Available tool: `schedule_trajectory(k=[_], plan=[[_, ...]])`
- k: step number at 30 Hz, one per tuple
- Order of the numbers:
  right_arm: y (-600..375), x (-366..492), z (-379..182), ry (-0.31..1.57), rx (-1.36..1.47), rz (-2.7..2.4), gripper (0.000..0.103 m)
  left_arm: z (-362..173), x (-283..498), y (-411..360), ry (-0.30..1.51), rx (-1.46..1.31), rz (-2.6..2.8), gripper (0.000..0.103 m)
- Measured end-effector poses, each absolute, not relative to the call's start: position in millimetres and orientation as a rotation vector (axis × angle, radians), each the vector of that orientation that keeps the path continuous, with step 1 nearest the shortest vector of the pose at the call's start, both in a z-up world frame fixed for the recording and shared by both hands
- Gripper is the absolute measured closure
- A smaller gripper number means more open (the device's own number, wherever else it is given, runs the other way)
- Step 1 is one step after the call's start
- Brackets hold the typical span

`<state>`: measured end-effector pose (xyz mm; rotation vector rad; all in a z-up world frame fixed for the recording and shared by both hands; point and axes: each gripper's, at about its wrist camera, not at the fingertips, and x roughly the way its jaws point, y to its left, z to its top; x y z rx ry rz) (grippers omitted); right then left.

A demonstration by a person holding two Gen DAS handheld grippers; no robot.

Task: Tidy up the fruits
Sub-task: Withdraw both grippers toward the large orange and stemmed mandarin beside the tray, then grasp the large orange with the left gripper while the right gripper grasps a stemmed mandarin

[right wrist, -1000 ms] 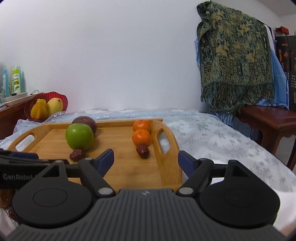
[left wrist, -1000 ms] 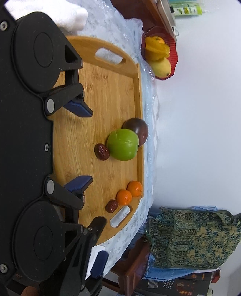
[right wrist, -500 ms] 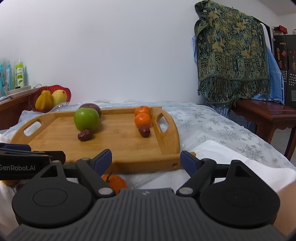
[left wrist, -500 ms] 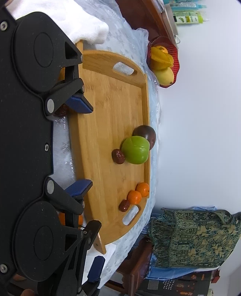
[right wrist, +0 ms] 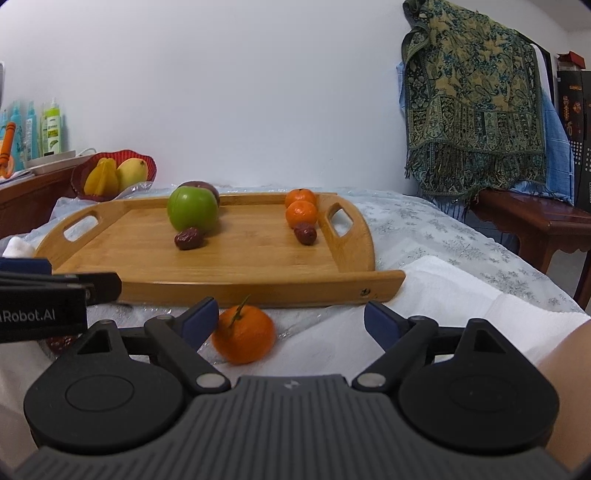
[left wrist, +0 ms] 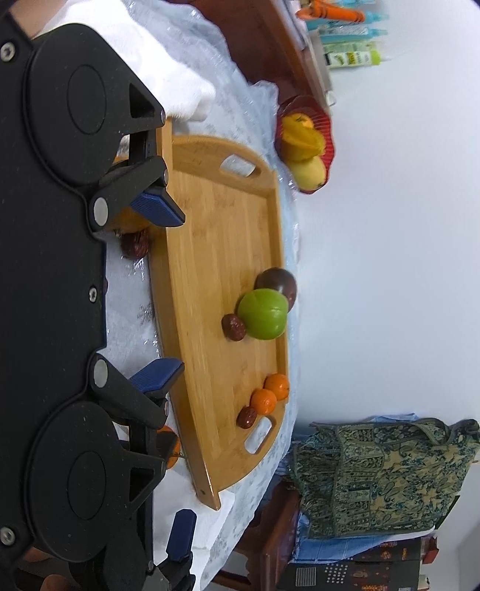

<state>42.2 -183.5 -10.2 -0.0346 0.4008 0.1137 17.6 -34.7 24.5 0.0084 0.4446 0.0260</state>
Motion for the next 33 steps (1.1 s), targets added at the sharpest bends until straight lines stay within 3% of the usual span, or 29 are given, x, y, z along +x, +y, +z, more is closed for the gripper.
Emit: schedule_trajectory(k=[17,19,22,33], plan=[[-160,34,-18,0.373,-0.134,0.178,0.008,19,7,-3,0.437,-0.019,0.137,0.025],[-161,34,-17,0.369,-0.124,0.178,0.008,17,7,2,0.449,-0.028,0.135,0.037],[-161,34,-16,0.361,-0.11,0.182,0.008,14,6,7,0.472,-0.04,0.139,0.046],[-160,36,-17,0.387,-0.078,0.196,0.026,2,6,11,0.493,-0.01,0.136,0.053]])
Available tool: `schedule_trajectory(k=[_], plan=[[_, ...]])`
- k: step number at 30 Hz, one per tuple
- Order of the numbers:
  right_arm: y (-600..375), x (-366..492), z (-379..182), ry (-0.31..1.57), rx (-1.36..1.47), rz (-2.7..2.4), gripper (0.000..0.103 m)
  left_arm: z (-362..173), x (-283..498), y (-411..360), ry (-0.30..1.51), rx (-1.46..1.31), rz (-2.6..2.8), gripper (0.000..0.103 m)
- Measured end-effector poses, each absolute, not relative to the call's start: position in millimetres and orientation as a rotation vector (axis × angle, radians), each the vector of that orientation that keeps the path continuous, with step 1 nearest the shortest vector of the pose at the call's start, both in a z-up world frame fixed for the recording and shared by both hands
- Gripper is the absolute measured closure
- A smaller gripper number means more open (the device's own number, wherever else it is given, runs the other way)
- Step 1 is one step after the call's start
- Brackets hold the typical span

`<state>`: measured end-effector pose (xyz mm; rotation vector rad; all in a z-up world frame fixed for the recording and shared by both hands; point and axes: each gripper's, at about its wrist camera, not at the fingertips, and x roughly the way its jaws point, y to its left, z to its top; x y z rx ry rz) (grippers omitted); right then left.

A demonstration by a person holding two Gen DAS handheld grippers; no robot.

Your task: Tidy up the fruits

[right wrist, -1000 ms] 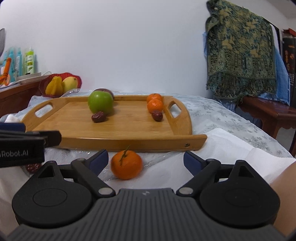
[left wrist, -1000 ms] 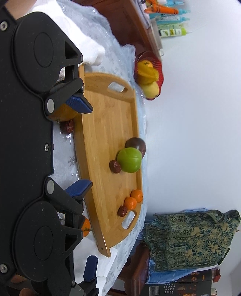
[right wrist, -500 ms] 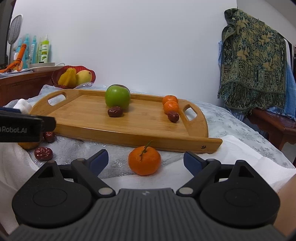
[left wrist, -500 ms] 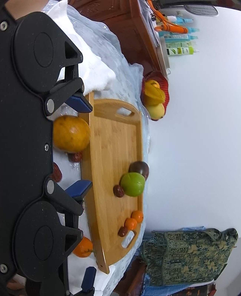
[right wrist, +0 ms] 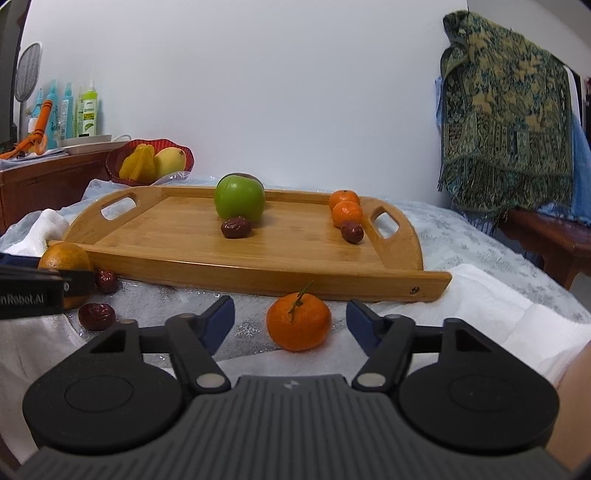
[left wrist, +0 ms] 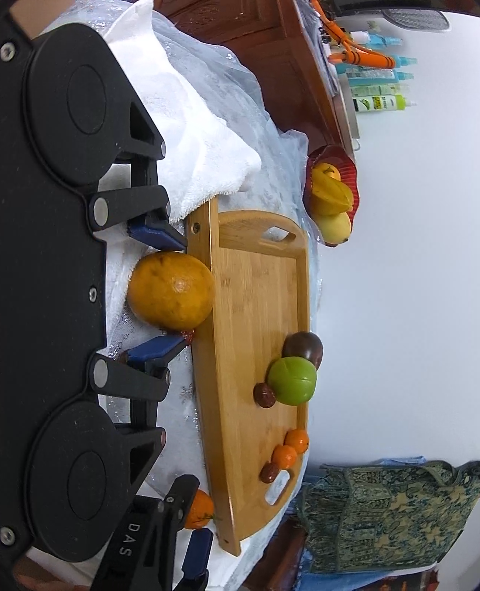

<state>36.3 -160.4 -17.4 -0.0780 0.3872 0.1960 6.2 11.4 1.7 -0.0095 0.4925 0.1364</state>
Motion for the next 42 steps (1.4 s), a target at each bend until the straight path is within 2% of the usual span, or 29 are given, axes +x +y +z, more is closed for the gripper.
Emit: schedule_trajectory(k=[9,17,30,42], plan=[[-159,40,-22,0.421,-0.062,0.199,0.037,-3,13,8,0.52,0.019,0.144,0.053],[-163,44,-20,0.428,-0.039,0.178,0.059,-4,16,7,0.532,0.016,0.159,0.057],[-168,42,-13,0.373,-0.012,0.166,0.06,11,16,6,0.503,-0.058,0.18,0.057],[-171,46,-3,0.336,-0.013,0.178,0.06,28,25,-35,0.478,0.001,0.108,0.057]])
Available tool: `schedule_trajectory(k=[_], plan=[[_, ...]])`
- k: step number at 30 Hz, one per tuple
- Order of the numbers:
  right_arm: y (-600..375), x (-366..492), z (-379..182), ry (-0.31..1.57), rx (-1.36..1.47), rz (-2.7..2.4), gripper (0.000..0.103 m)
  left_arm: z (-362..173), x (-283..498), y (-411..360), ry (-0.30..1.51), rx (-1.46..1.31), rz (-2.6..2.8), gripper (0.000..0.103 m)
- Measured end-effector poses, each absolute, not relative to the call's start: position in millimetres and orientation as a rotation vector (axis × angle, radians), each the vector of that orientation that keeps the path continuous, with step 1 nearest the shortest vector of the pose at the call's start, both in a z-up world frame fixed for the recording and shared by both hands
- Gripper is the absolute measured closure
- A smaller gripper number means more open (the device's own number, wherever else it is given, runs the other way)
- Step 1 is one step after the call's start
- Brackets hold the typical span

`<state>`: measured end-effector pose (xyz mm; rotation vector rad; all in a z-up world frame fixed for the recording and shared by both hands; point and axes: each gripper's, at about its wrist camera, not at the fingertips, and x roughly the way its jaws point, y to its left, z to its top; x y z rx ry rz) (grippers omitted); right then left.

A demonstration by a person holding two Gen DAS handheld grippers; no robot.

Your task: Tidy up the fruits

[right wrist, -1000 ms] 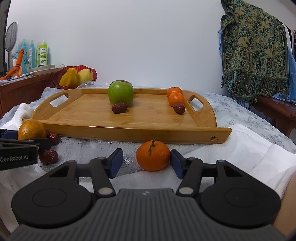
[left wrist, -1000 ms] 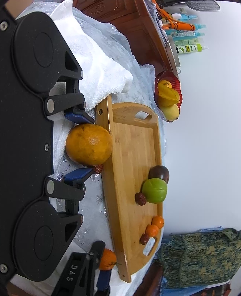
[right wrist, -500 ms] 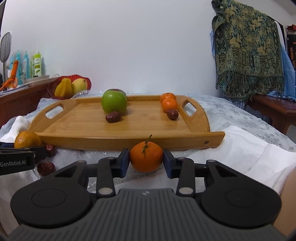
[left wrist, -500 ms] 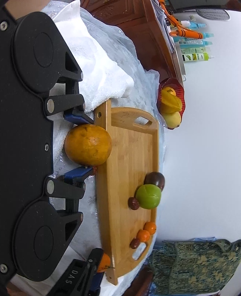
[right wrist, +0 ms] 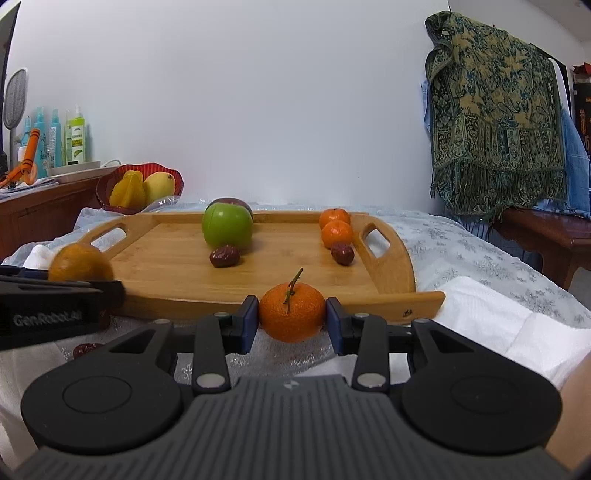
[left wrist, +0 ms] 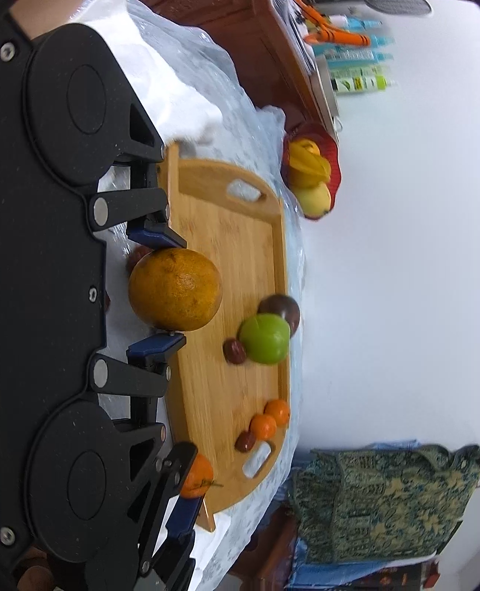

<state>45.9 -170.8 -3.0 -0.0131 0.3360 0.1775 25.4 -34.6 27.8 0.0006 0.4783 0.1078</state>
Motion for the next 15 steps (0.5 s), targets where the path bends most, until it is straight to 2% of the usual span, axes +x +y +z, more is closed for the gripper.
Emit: schedule_trajectory(k=[15], plan=[[-192,79,16,0.329,0.052,0.154,0.06,49,63,-51,0.485,0.013,0.072,0.057]])
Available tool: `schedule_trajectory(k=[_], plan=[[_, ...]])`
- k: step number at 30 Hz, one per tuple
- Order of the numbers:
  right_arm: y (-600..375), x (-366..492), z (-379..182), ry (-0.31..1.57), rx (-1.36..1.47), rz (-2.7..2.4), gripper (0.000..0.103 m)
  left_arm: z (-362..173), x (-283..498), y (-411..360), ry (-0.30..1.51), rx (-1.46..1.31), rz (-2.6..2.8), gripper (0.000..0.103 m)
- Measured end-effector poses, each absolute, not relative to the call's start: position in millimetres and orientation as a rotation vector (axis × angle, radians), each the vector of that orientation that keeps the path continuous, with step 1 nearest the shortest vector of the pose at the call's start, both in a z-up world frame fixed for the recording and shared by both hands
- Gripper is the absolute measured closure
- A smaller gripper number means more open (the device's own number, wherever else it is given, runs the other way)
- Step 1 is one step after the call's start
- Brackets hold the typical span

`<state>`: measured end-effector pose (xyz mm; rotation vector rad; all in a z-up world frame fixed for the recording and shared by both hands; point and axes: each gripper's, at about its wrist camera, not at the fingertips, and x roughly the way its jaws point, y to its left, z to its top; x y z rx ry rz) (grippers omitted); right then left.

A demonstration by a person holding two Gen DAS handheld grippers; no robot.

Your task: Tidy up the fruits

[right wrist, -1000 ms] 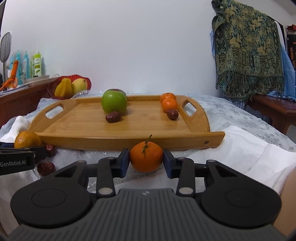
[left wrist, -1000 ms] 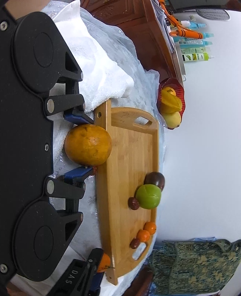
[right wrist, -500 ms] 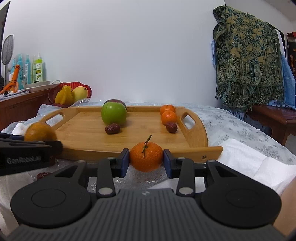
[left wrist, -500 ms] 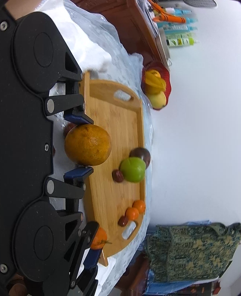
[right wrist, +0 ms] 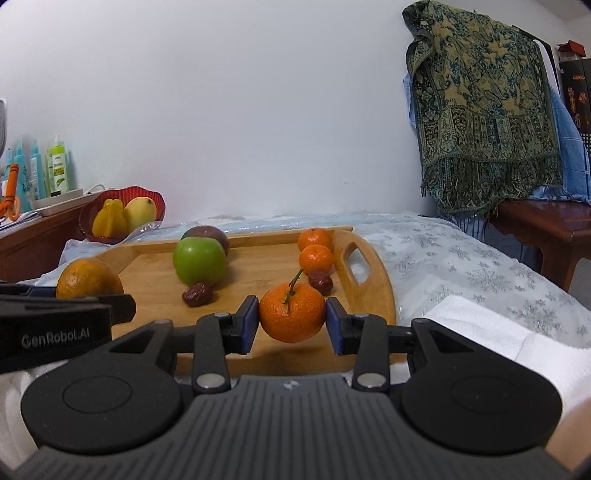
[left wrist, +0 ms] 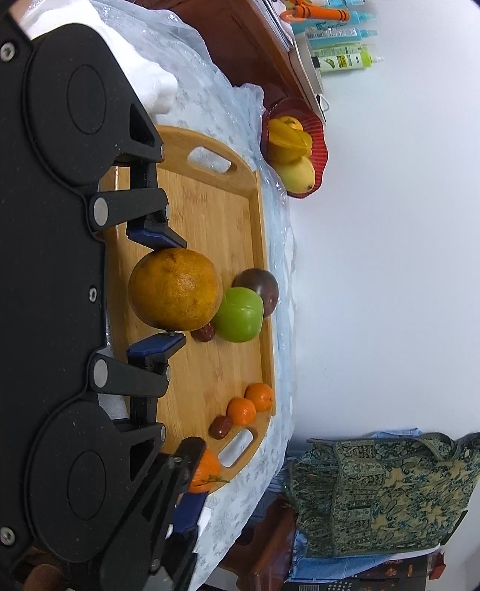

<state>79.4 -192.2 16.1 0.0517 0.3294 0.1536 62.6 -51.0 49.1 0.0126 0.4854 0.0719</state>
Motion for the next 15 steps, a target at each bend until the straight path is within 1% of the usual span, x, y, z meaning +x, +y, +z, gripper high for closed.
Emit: schedule_trajectory(k=[15], plan=[[-196,109,19,0.351,0.051,0.14,0.06,44,91,-51,0.546,-0.099,0.019,0.057]])
